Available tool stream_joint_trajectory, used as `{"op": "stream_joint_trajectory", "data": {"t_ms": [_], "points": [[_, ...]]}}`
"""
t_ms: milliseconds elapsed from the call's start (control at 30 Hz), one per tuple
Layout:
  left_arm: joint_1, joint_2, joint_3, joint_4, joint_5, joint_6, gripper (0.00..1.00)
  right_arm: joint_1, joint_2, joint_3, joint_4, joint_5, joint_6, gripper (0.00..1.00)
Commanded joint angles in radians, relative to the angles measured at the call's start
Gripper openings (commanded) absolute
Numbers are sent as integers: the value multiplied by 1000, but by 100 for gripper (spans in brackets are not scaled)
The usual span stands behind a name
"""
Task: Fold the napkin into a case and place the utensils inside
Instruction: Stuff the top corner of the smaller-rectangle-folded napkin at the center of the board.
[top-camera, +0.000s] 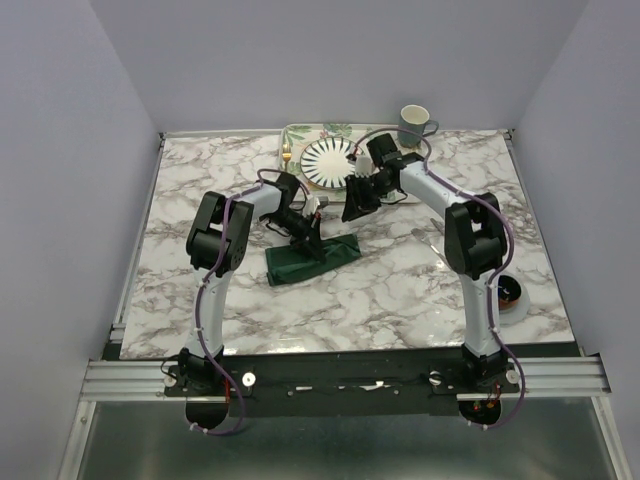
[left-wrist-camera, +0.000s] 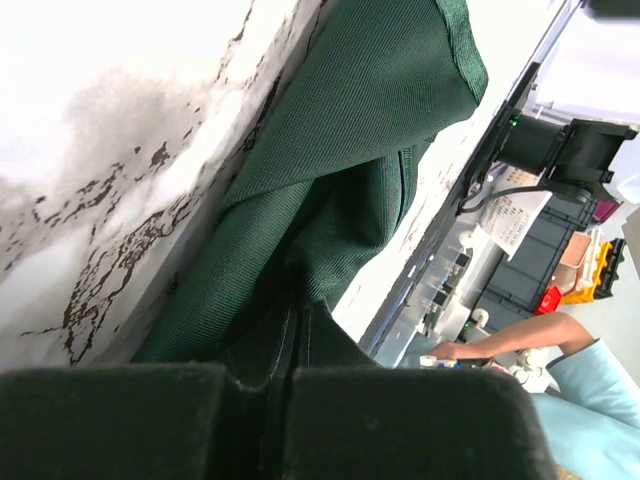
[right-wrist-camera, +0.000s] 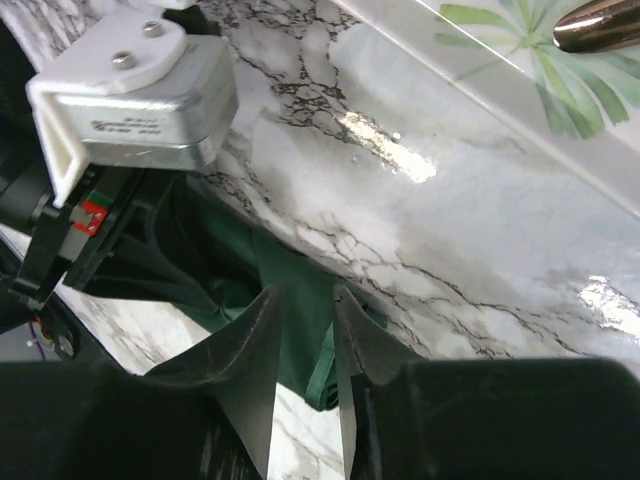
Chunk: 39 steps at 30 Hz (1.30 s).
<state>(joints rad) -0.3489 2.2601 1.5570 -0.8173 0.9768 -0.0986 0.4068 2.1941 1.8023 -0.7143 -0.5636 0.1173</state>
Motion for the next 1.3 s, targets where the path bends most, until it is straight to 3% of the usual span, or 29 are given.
{"op": "stream_joint_trajectory", "data": {"t_ms": [0,567,933,1267], "points": [[4,26,-21,-28,-55,60,0,-13,24,-20,81,-7,99,33],[-22,-30,-124,-80,-61,191,0,-11,49,-113,177,-144,127,32],[-87,-97,-189,-109,-124,356,0,29,27,-212,210,-231,139,29],[-101,-114,-195,-105,-151,390,0,52,72,-288,245,-326,234,29]]}}
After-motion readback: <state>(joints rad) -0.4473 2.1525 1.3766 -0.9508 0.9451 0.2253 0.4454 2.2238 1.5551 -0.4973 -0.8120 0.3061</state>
